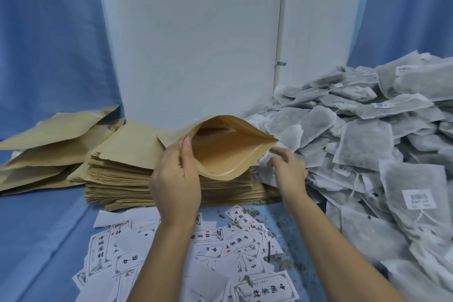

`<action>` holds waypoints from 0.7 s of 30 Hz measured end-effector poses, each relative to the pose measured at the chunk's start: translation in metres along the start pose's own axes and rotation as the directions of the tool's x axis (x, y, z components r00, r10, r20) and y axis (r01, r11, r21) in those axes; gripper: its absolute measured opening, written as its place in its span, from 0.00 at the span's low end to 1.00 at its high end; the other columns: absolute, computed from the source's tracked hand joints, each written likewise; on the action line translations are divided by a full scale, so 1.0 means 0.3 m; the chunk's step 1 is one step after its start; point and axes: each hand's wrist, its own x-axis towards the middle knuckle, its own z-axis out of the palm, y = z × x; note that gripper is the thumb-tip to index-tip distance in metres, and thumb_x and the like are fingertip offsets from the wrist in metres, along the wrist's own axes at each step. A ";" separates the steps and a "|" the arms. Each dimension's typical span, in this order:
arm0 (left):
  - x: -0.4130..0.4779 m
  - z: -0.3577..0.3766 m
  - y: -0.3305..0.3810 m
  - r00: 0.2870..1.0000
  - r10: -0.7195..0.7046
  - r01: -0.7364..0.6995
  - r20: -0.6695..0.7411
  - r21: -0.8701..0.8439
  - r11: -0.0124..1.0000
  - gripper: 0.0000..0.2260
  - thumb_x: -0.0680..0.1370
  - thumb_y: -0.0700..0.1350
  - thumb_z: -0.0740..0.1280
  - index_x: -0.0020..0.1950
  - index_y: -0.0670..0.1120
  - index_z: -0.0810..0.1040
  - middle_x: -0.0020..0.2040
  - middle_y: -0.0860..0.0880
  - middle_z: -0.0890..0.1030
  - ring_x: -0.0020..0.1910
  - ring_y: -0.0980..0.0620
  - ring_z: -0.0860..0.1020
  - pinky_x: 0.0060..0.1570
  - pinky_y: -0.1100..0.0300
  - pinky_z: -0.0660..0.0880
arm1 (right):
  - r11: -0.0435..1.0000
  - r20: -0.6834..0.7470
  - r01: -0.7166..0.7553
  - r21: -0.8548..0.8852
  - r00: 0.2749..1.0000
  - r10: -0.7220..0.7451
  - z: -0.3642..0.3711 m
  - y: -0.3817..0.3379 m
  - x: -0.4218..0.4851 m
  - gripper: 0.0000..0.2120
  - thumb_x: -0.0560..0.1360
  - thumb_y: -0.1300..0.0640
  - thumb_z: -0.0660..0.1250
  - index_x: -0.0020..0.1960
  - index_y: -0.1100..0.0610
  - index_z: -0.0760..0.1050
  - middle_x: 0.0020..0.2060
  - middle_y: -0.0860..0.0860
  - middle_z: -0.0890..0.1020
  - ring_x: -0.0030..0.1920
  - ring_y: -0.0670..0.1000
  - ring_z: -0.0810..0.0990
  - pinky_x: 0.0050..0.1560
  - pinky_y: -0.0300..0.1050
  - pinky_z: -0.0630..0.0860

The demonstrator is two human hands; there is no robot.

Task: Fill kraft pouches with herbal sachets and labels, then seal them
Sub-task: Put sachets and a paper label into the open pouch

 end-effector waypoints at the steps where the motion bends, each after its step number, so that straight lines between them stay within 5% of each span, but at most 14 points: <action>1: 0.001 -0.001 -0.001 1.000 -0.005 0.005 -0.006 -0.010 1.000 0.19 0.81 0.51 0.57 0.47 0.40 0.82 0.36 0.44 0.80 0.34 0.56 0.69 0.34 0.73 0.65 | 1.000 0.042 0.015 0.014 0.999 -0.015 0.004 0.005 -0.001 0.16 0.73 0.60 0.62 0.57 0.44 0.76 0.59 0.51 0.63 0.62 0.54 0.65 0.56 0.44 0.65; 6: 0.004 -0.002 0.000 0.999 -0.005 0.003 -0.034 -0.045 0.999 0.22 0.80 0.55 0.54 0.51 0.41 0.82 0.37 0.50 0.79 0.36 0.60 0.71 0.37 0.76 0.65 | 0.995 0.206 0.055 -0.082 0.978 -0.037 0.022 0.027 0.017 0.22 0.75 0.59 0.60 0.69 0.48 0.70 0.67 0.53 0.66 0.62 0.54 0.71 0.64 0.47 0.69; 9: 0.010 0.001 0.002 0.997 -0.042 0.037 -0.063 -0.080 0.996 0.21 0.80 0.55 0.55 0.51 0.43 0.82 0.37 0.48 0.80 0.36 0.59 0.71 0.35 0.72 0.65 | 0.973 0.100 0.177 -0.148 0.982 -0.164 0.024 0.028 0.019 0.24 0.78 0.59 0.57 0.73 0.50 0.66 0.66 0.54 0.72 0.61 0.55 0.74 0.63 0.46 0.69; 13: 0.040 -0.002 0.013 0.981 -0.117 0.087 -0.156 -0.186 0.979 0.19 0.81 0.53 0.56 0.45 0.42 0.80 0.31 0.59 0.71 0.31 0.65 0.71 0.33 0.75 0.64 | 0.928 -0.106 0.370 0.036 0.925 -0.365 0.011 -0.019 -0.001 0.23 0.79 0.61 0.58 0.73 0.50 0.67 0.64 0.53 0.74 0.54 0.45 0.76 0.53 0.31 0.73; 16: 0.066 -0.007 0.015 0.958 -0.160 0.106 -0.236 -0.226 0.968 0.19 0.81 0.52 0.56 0.40 0.41 0.77 0.28 0.58 0.68 0.29 0.63 0.69 0.32 0.73 0.63 | 0.874 -0.078 0.446 0.192 0.895 -0.439 0.013 -0.066 -0.031 0.21 0.79 0.61 0.59 0.70 0.47 0.70 0.57 0.46 0.79 0.47 0.40 0.78 0.45 0.33 0.75; 18: 0.077 -0.011 0.009 0.947 -0.193 0.127 -0.257 -0.251 0.960 0.20 0.82 0.52 0.57 0.41 0.38 0.77 0.29 0.57 0.69 0.29 0.61 0.68 0.33 0.73 0.63 | 0.863 -0.010 0.386 0.326 0.914 -0.405 0.026 -0.089 -0.047 0.16 0.79 0.61 0.58 0.62 0.46 0.76 0.51 0.37 0.80 0.42 0.35 0.77 0.41 0.29 0.73; 21: 0.087 -0.021 0.004 0.949 -0.186 0.119 -0.256 -0.254 0.960 0.23 0.81 0.54 0.56 0.46 0.36 0.79 0.31 0.53 0.71 0.30 0.59 0.68 0.34 0.73 0.64 | 0.869 0.197 0.073 0.490 0.962 -0.192 0.037 -0.119 -0.074 0.17 0.79 0.58 0.56 0.46 0.51 0.84 0.44 0.48 0.83 0.39 0.48 0.78 0.32 0.40 0.73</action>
